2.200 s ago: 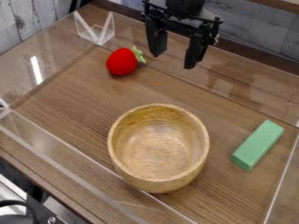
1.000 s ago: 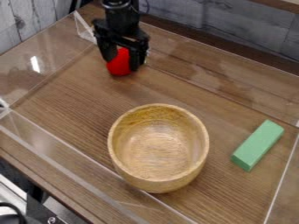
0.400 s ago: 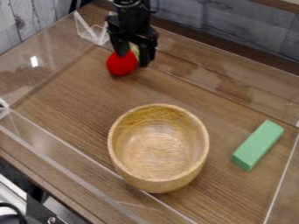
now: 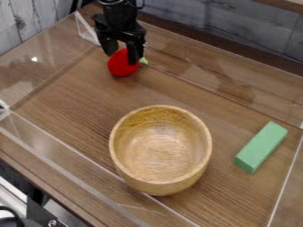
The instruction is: Move the red fruit to the right
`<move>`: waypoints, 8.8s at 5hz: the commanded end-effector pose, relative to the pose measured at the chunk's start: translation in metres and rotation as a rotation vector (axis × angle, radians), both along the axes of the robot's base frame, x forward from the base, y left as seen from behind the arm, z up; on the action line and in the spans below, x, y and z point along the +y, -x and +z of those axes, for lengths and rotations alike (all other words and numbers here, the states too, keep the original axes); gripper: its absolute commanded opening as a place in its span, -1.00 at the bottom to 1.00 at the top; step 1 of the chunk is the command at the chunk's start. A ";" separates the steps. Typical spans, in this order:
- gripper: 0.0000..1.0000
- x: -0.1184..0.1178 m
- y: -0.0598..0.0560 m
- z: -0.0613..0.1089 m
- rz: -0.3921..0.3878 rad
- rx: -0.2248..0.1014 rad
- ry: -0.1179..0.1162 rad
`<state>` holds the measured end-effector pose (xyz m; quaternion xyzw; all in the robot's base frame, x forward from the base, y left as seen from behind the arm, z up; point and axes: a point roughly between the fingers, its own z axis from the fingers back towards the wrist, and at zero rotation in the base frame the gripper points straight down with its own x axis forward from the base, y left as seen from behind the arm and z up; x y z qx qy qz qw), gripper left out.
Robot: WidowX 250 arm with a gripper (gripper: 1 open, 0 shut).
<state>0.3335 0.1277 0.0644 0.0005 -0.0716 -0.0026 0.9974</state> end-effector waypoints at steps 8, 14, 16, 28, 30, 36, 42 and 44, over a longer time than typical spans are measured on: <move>1.00 -0.006 -0.024 0.027 0.136 -0.114 -0.034; -1.00 -0.054 -0.015 0.029 0.164 -0.120 -0.012; -1.00 -0.120 -0.015 0.046 0.165 -0.121 0.023; 1.00 -0.167 -0.023 0.001 0.334 0.062 0.064; 1.00 -0.178 -0.031 -0.002 0.282 0.077 0.068; 1.00 -0.173 -0.028 0.010 0.220 0.067 0.132; 1.00 -0.181 -0.034 0.066 0.150 0.028 0.222; 1.00 -0.163 -0.029 0.105 0.165 0.007 0.258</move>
